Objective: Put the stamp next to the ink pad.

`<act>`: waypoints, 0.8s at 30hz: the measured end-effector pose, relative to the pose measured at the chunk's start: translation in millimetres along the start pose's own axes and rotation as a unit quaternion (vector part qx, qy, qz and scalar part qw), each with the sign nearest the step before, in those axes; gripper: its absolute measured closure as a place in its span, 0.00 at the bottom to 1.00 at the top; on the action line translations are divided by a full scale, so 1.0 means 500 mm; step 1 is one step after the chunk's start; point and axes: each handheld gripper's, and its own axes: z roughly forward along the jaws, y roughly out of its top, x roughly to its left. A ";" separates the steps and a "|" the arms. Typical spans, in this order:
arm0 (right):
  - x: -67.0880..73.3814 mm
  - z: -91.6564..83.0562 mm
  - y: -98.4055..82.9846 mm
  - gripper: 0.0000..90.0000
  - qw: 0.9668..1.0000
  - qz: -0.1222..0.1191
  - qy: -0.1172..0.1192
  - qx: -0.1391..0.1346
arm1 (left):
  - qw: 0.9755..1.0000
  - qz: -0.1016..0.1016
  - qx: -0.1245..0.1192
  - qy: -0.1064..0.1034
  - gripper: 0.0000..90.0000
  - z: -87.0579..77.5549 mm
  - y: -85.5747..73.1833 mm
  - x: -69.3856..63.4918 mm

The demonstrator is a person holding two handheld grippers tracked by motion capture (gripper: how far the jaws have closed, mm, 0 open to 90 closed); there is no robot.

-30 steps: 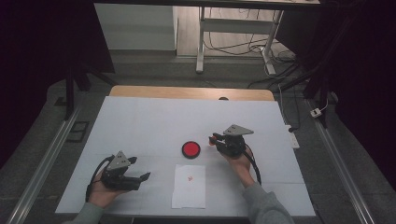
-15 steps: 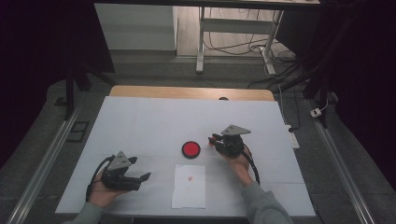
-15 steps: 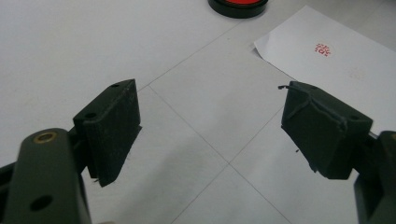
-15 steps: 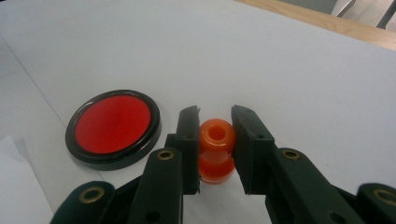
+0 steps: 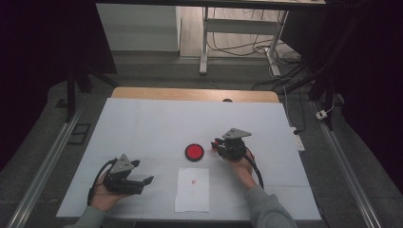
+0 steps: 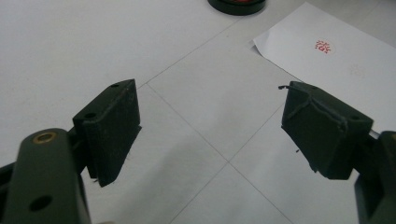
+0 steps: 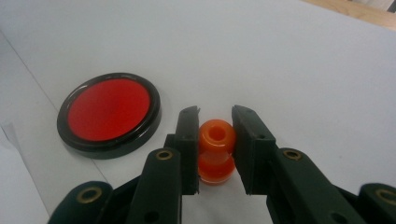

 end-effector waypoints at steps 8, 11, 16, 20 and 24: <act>0.004 -0.009 0.006 0.56 1.000 0.000 -0.002 -0.015 | 1.000 0.000 -0.002 0.001 0.22 -0.001 0.000 0.001; 0.003 -0.022 0.011 0.55 1.000 0.004 0.000 -0.027 | 1.000 -0.001 -0.003 0.002 0.22 -0.003 -0.001 0.002; -0.001 -0.046 0.013 0.54 0.999 0.009 0.005 -0.036 | 1.000 -0.003 -0.003 0.002 0.22 -0.003 -0.001 0.003; -0.002 -0.070 0.011 0.54 0.999 0.006 0.010 -0.036 | 1.000 -0.004 -0.003 0.003 0.22 -0.003 -0.002 0.004; 0.000 -0.101 0.003 0.53 0.999 0.004 0.013 -0.037 | 1.000 -0.007 -0.004 0.004 0.22 -0.005 -0.003 0.008</act>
